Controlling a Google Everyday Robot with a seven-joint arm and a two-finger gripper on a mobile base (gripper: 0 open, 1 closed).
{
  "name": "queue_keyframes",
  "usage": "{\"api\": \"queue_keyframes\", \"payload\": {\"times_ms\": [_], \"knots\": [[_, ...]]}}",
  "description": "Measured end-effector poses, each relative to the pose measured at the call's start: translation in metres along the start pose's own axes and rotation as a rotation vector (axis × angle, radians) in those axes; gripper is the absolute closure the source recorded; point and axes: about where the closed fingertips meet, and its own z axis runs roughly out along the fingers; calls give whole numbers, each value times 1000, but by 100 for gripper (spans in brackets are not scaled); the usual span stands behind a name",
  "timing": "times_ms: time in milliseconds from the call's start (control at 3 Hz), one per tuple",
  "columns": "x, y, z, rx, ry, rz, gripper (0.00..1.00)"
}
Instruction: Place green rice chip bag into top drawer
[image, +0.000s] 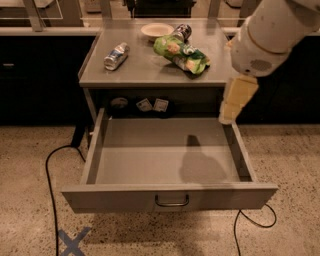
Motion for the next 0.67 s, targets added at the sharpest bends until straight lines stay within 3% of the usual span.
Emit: {"api": "queue_keyframes", "payload": {"times_ms": [333, 667], "knots": [[-41, -60, 36, 68, -38, 3, 0], [-70, -113, 64, 101, -77, 57, 0]]}}
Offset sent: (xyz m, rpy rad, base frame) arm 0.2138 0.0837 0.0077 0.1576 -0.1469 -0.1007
